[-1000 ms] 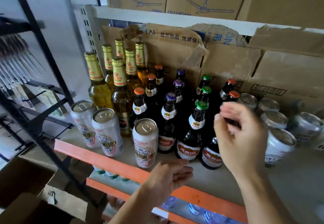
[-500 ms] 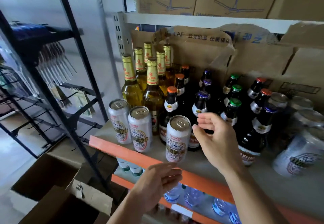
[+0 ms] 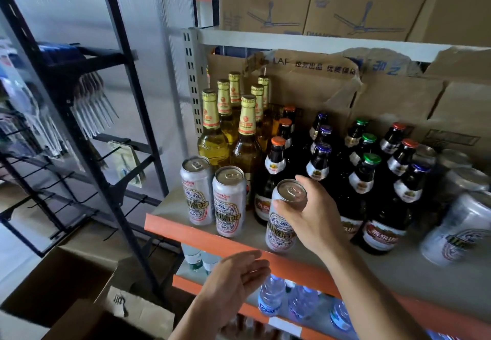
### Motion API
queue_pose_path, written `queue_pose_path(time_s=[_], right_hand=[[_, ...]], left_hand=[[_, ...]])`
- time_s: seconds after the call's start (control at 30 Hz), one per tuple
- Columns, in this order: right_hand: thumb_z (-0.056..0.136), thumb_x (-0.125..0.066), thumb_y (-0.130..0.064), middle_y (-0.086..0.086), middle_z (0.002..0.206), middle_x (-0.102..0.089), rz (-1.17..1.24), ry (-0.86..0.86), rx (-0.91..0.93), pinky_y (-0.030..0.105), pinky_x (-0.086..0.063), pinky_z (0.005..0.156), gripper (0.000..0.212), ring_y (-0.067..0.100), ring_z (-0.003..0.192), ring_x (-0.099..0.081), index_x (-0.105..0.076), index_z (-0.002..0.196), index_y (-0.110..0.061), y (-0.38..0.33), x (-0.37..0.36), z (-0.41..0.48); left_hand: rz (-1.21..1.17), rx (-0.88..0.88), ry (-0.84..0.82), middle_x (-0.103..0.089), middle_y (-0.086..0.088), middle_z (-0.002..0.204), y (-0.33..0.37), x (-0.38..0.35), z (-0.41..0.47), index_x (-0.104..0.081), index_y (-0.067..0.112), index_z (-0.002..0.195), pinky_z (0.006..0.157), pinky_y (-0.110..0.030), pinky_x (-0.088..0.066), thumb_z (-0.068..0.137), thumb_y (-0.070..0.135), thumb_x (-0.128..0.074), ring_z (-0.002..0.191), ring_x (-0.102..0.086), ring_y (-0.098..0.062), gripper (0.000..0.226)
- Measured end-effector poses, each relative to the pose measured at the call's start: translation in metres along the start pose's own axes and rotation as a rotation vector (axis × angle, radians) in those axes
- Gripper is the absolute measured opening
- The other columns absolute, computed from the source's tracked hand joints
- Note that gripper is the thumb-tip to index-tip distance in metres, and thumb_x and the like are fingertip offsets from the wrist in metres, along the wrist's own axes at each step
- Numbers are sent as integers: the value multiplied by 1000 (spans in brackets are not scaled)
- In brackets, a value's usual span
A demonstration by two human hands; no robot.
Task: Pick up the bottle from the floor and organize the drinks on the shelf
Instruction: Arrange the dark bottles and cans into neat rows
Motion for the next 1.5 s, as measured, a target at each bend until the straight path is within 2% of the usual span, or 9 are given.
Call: queue_pose_path(time_s=[0.2,0.3,0.43,0.6,0.8,1.0,1.2,1.4,1.5], right_hand=[[70,-80,-31,-2,103,-66,51,93,-44,24,-48,83,50,11,94,-62,-63,114,-15,5,6,-15],[65,-77,-41,-11,95,-67,110,157,-38,15,-45,76,40,-1,89,-61,-62,100,-29,6,19,-22],[65,-73,-47,-8,92,-71,239,152,-76,38,-55,82,49,11,88,-67,-65,107,-24,8,39,-24],[62,-71,-57,-12,90,-72,272,245,-44,17,-49,76,60,-1,85,-66,-67,110,-22,19,69,-31],[64,-73,-54,-13,85,-74,336,310,-86,20,-51,69,39,1,76,-68,-68,98,-38,48,100,-41],[63,-75,-57,-8,87,-74,354,392,-124,26,-53,71,39,5,78,-68,-69,98,-41,78,132,-50],[58,-75,-56,-6,86,-74,349,446,-177,20,-49,69,58,2,77,-66,-70,104,-21,110,165,-56],[60,-72,-55,-10,85,-74,314,444,-188,18,-51,71,30,4,77,-66,-70,89,-46,124,196,-58],[60,-73,-55,-7,87,-74,305,460,-206,30,-53,76,36,9,81,-68,-71,90,-36,134,211,-59]], left_hand=[[59,10,-20,-70,-26,91,-6,-8,3,-61,-7,103,71,-33,-58,92,5,-51,84,-67,-33,19],[71,5,-37,-69,-27,94,-6,-15,3,-62,-7,100,73,-33,-58,91,6,-54,86,-67,-33,18],[70,-28,-96,-70,-25,84,-1,-28,6,-68,-7,82,67,-31,-60,91,5,-49,77,-69,-30,25],[84,-16,-181,-66,-30,87,-3,-49,7,-62,-13,90,59,-29,-59,92,2,-44,73,-69,-33,24],[217,28,-325,-71,-26,84,-21,-77,5,-66,-9,90,69,-29,-59,92,4,-44,76,-71,-31,26],[345,81,-433,-72,-20,86,-45,-113,1,-77,3,73,70,-27,-57,79,14,-60,79,-71,-25,21],[386,144,-426,-69,-24,84,-66,-149,6,-67,-8,89,68,-28,-56,90,5,-47,76,-68,-28,24],[481,162,-464,-69,-20,83,-82,-183,7,-63,-10,99,77,-30,-52,91,7,-45,76,-67,-25,26],[503,180,-462,-69,-20,79,-91,-200,8,-65,-9,92,75,-30,-53,90,6,-44,73,-67,-25,25]])
Point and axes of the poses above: each hand's wrist, its own z-axis towards the middle knuckle, its own x-axis out of the back of the hand, y = z × x, the point moved 3 cm from there along z, towards the middle knuckle
